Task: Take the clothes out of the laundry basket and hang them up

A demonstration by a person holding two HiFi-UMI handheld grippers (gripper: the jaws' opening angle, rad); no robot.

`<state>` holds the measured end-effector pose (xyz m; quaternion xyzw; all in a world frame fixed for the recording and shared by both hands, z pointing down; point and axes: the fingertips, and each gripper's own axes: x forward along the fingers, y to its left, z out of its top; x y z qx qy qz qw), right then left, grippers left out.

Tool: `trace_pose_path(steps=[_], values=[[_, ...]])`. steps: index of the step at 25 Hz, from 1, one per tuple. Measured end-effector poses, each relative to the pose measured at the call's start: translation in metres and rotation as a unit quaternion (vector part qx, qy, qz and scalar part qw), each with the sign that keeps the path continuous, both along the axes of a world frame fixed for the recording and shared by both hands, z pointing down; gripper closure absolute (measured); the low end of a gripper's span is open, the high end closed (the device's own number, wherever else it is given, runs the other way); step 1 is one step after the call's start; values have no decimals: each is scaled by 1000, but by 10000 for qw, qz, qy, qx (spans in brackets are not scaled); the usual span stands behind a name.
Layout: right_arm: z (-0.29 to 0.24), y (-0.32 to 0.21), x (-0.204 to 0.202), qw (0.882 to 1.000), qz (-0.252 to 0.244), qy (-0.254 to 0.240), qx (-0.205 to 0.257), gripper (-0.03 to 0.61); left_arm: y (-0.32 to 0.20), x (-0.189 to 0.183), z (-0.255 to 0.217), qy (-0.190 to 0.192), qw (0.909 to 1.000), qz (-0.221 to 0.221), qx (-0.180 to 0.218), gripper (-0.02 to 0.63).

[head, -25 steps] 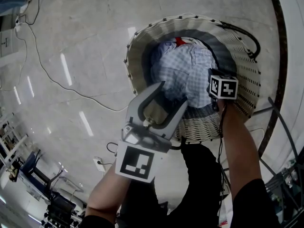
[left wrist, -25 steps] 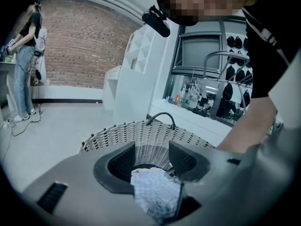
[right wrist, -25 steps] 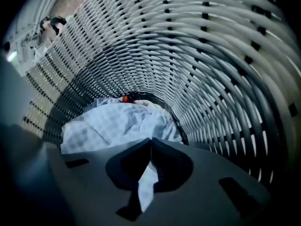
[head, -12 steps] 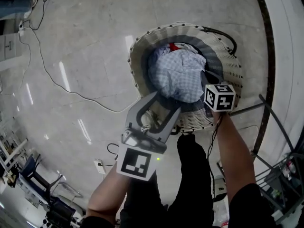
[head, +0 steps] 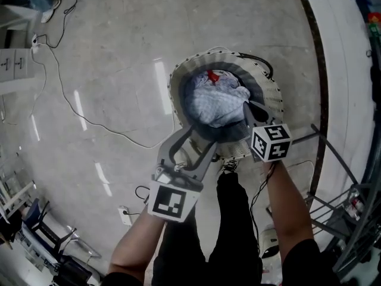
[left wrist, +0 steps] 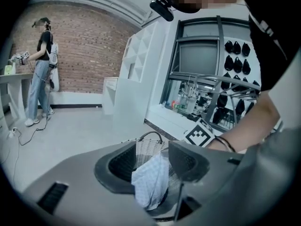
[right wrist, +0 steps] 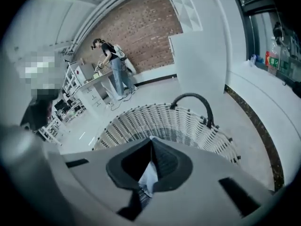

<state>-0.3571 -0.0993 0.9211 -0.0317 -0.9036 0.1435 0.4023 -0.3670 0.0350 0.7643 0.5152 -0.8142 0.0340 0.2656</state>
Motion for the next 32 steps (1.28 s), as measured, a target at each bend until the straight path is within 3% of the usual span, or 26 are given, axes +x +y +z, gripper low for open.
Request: trace_pose_path(steps=[9, 18, 24, 32], values=[[-103, 28, -7, 9960, -506, -737, -58, 571, 8, -10, -11, -78, 9999, -17, -83, 405], [-242, 46, -6, 9827, -838, -1644, -122, 571, 17, -12, -25, -135, 9995, 99, -263, 405], [-341, 46, -7, 9709, -1008, -2173, -15, 571, 17, -28, -66, -268, 9995, 49, -165, 405], [-454, 57, 4, 9517, -1308, -2776, -1, 571, 3, -49, -131, -715, 9973, 164, -52, 408]])
